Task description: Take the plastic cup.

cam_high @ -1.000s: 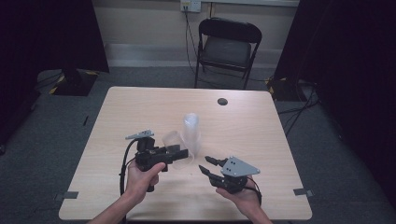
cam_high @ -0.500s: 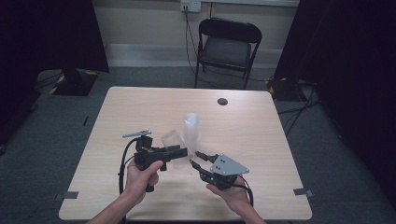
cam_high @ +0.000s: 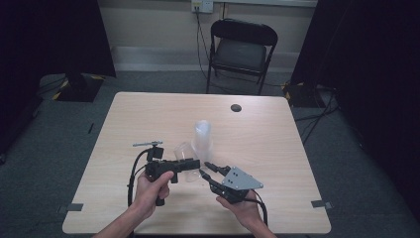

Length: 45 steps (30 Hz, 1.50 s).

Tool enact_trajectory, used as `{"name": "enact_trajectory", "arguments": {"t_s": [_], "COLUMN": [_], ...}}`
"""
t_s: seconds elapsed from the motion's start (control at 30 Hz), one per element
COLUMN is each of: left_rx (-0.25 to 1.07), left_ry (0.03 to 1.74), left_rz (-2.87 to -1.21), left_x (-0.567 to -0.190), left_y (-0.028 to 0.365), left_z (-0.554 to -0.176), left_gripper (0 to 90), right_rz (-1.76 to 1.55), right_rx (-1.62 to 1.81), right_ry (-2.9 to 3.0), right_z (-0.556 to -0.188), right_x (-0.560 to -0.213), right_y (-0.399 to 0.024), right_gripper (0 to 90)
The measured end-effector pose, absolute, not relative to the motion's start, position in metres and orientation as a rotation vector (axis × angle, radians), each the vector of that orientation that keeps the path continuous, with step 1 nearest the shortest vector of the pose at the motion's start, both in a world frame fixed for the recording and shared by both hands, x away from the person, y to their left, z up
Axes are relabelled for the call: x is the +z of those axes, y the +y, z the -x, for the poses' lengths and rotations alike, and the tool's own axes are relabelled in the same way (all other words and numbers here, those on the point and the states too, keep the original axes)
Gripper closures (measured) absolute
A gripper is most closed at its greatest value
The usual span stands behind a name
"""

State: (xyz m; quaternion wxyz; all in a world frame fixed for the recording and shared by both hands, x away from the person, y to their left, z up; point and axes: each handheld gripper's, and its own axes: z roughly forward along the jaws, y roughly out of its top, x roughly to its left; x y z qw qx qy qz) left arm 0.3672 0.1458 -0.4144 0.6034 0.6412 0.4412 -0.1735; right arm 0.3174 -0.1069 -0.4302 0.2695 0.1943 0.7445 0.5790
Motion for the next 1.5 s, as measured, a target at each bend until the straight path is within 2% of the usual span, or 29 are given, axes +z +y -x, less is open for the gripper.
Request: {"name": "enact_trajectory", "arguments": {"t_s": [0.2,0.5,0.6,0.77,1.1,1.5], "left_rx": [-0.483,-0.492,-0.536,-0.507,-0.515,-0.478], "left_ry": [1.04,1.032,1.011,0.975,0.951,0.932], "left_rz": [-1.423,-1.436,-1.436,-1.461,-1.461,-1.487], "left_x": [-0.417,-0.416,-0.415,-0.408,-0.409,-0.41], "left_y": [0.146,0.139,0.132,0.126,0.127,0.126], "left_z": [-0.367,-0.364,-0.36,-0.353,-0.356,-0.358], "left_gripper": [41.0,41.3,41.3,41.0,39.0,26.1], "right_rz": [-0.517,-0.512,-0.499,-0.484,-0.517,-0.548], "right_rx": [1.591,1.601,1.601,1.621,1.608,1.576], "right_ry": [1.961,1.941,1.919,1.87,1.785,1.793], "right_z": [-0.317,-0.32,-0.321,-0.317,-0.313,-0.314], "right_x": [-0.43,-0.431,-0.43,-0.428,-0.423,-0.424], "right_y": [-0.105,-0.102,-0.1,-0.1,-0.102,-0.105], "right_gripper": [71.2,70.7,68.6,68.8,76.9,84.9]}}
